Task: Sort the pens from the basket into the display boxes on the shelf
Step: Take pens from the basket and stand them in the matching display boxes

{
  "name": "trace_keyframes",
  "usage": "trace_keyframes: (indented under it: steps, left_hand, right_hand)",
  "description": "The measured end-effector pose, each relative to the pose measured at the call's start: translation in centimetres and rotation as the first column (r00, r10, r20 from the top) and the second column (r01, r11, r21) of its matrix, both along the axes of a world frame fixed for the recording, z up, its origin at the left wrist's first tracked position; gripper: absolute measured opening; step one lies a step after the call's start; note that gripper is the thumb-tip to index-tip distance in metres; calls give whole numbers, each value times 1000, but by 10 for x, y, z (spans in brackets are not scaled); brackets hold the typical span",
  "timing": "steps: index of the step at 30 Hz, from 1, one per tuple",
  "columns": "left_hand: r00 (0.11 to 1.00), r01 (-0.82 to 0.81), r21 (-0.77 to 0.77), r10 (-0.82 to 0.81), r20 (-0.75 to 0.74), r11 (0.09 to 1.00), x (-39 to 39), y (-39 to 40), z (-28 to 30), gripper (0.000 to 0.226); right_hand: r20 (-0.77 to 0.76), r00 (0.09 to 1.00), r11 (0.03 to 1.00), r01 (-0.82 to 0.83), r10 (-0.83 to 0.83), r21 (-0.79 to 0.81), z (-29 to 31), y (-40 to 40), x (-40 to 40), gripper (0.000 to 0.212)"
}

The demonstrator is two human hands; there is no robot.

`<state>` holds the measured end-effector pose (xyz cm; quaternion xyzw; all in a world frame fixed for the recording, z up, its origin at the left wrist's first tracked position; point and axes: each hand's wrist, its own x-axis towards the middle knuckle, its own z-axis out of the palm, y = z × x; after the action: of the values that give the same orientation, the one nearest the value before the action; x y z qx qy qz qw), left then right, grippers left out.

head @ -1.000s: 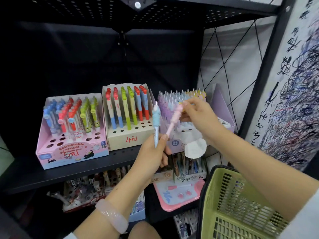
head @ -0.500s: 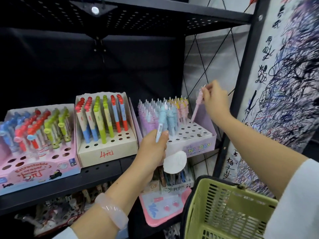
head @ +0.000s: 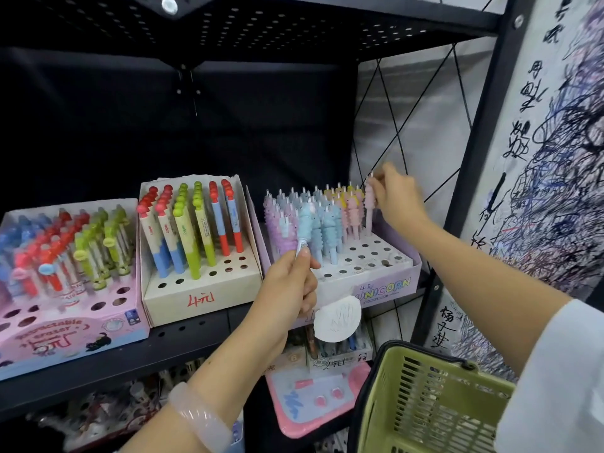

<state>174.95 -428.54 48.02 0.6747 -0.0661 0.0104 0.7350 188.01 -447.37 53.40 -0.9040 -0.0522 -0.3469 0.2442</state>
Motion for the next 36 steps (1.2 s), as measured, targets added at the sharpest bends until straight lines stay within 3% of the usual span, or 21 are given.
trace_keyframes:
  steps: [9, 13, 16, 19, 21, 22, 24, 26, 28, 29, 32, 36]
  left_hand:
    - [1000, 14, 10, -14, -3, 1000, -4, 0, -4, 14]
    - [1000, 29, -8, -29, 11, 1000, -10, 3, -3, 12]
    - [1000, 14, -18, -14, 9, 1000, -15, 6, -2, 12]
    - [1000, 1, -9, -1, 12, 1000, -16, 9, 0, 13]
    - [1000, -2, -2, 2, 21, 1000, -16, 10, 0, 14]
    - [1000, -2, -1, 2, 25, 1000, -16, 10, 0, 14]
    - [999, 3, -3, -3, 34, 1000, -17, 8, 1, 14]
    - [999, 14, -10, -14, 51, 1000, -17, 6, 0, 14]
    - [998, 18, -11, -17, 62, 1000, -18, 4, 0, 15]
    - [997, 15, -6, -14, 74, 1000, -19, 3, 0, 15]
    - [988, -38, 43, 31, 154, 998, -20, 9, 1, 17]
    - [937, -176, 244, 86, 339, 954, -18, 34, 2, 25]
  right_hand:
    - [-75, 996, 996, -51, 57, 79, -5, 2, 11, 19]
    - [-182, 983, 999, 0, -8, -46, -7, 3, 13, 22]
    - [-252, 968, 999, -7, -7, -53, -26, -1, 3, 22]
    - [-176, 983, 997, 37, -47, -61, -37, 2, -10, 22]
    - [-29, 999, 997, 35, -33, 68, -33, 12, -24, 20]
    - [18, 1000, 988, -22, 19, 152, -28, 20, -33, 19]
    - [-19, 960, 899, -254, 279, 357, -18, 38, -56, 17]
    - [-150, 813, 744, -420, 563, 520, -13, 58, -81, 18]
    - [-225, 667, 639, -477, 710, 603, -12, 71, -98, 12]
    - [-215, 639, 605, -487, 738, 630, -11, 75, -101, 10]
    - [-94, 709, 562, -464, 699, 685, -1, 74, -99, 9]
    - [65, 868, 645, -413, 492, 643, 16, 47, -78, 7]
